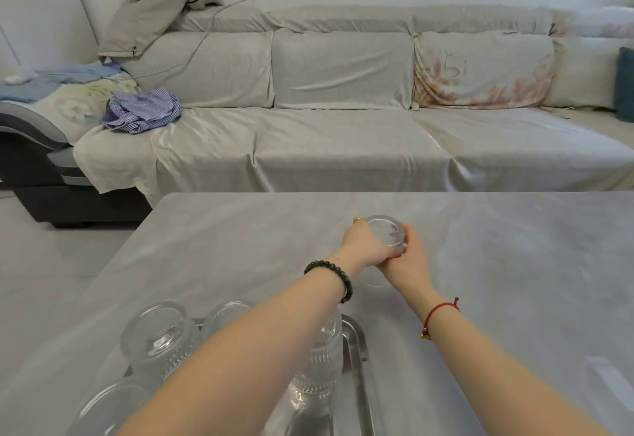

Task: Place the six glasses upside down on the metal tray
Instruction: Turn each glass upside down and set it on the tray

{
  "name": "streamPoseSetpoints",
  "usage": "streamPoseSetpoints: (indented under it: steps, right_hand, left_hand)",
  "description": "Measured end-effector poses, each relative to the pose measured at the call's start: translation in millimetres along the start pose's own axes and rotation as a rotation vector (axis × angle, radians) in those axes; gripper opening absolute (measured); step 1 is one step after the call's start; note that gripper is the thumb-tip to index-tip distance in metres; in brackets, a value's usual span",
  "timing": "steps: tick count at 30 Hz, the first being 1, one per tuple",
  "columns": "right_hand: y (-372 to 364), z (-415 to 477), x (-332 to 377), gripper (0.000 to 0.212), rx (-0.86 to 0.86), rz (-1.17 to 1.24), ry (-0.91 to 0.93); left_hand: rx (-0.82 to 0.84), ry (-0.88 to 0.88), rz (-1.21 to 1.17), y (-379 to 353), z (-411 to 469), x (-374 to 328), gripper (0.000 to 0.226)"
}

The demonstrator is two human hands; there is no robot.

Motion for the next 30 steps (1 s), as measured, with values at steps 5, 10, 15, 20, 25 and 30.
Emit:
streamPoseSetpoints:
  steps: [5, 10, 15, 20, 25, 30]
  right_hand:
    - [31, -46, 39, 0.050, -0.083, 0.099, 0.081]
    - [43, -116, 75, 0.052, -0.059, 0.136, 0.124]
    - [28, -177, 88, 0.061, 0.017, 0.155, 0.121]
    - [13, -213, 92, 0.069, 0.041, 0.141, 0.120]
    - [1, -236, 75, 0.064, 0.062, 0.105, 0.134]
    - [-8, -246, 42, 0.071, 0.049, 0.051, 0.087]
  left_hand:
    - [-0.091, -0.178, 0.022, 28, -63, -30, 0.067]
    - [-0.106, -0.318, -0.077, 55, -150, -31, 0.062]
    - [-0.086, -0.329, -0.137, 67, -215, 1, 0.066]
    - [-0.106, -0.315, -0.168, 80, -256, 36, 0.084]
    - [-0.214, -0.412, -0.255, 112, -301, 69, 0.070]
    - [-0.505, -0.376, -0.246, 165, -324, 138, 0.057]
Point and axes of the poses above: each hand's wrist, its own z-axis towards the middle knuckle, its own y-axis out of the back of the hand, x = y × z, the point moved 9 cm from there along z, towards the middle knuckle, and after that the axes turned 1 degree about y, right-handed, at the moved point
